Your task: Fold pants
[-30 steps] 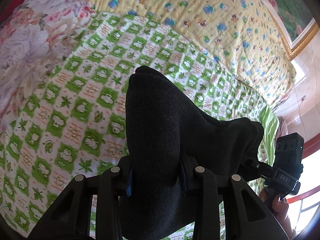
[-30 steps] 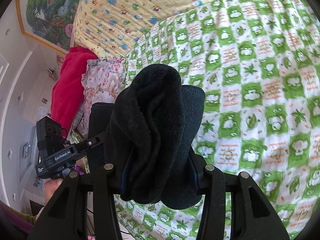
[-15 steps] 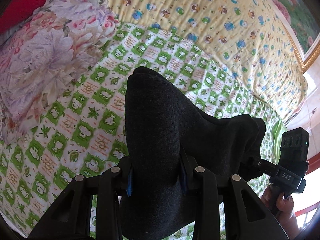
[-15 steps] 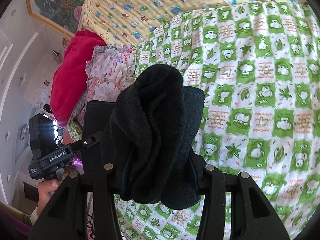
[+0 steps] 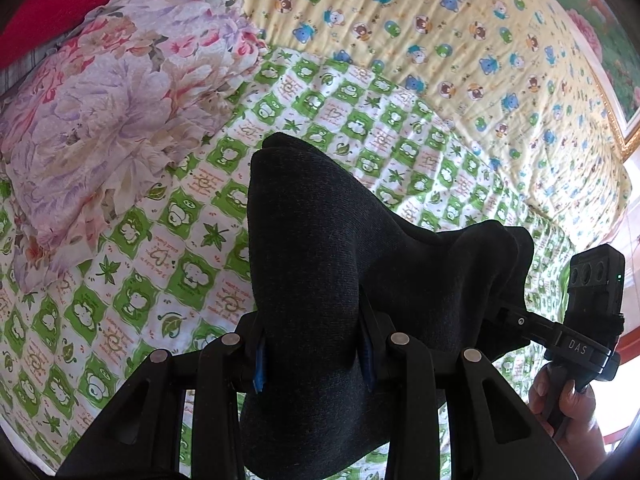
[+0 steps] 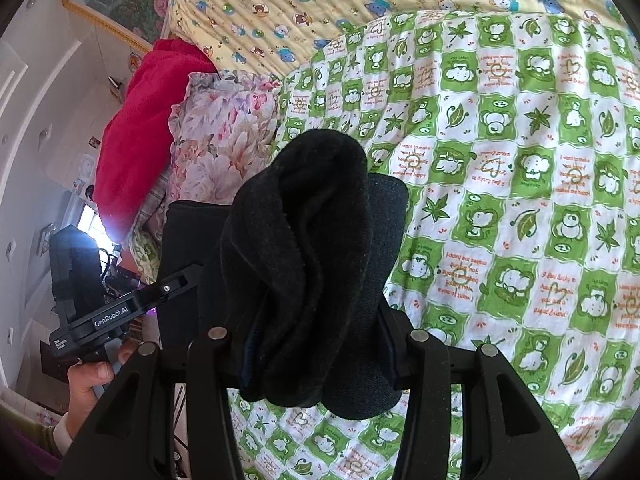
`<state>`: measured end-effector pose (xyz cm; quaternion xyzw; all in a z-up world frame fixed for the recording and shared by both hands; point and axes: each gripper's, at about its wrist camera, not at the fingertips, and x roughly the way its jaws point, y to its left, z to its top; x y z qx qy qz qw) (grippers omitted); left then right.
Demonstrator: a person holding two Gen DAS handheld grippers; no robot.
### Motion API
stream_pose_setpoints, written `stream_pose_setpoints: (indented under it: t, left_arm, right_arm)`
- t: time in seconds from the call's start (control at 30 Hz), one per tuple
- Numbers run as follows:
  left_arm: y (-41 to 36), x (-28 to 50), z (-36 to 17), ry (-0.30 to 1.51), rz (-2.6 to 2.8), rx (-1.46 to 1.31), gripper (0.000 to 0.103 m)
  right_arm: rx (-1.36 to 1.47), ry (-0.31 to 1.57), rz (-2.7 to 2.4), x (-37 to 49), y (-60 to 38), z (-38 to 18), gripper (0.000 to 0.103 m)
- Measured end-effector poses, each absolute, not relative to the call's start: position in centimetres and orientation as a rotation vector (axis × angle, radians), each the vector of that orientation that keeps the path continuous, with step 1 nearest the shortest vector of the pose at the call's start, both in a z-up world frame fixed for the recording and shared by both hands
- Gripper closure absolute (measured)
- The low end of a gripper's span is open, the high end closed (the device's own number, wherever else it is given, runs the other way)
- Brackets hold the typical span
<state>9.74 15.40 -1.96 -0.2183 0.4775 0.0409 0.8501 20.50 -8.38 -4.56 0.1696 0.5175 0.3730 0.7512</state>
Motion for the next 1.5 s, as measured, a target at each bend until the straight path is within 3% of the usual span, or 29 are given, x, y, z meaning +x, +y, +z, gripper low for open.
stream_pose_setpoints:
  t: [1.13, 1.33, 1.5]
  left_arm:
    - [17.1, 11.9, -6.4, 1.064, 0.155, -0.466, 0.067]
    - [17.7, 11.8, -7.1, 1.085, 0.169, -0.476, 0.055]
    - [17.9, 11.2, -7.2, 1.09, 0.185, -0.469, 0.05]
  right_arm:
    - [0.342, 1.199, 0.807, 23.1, -5.9, -8.5, 0.054]
    - [0.344, 1.218, 0.777, 23.4, -5.9, -9.2, 0.045]
    - [0.35, 1.223, 0.755, 23.3, -6.4, -9.3, 0.035]
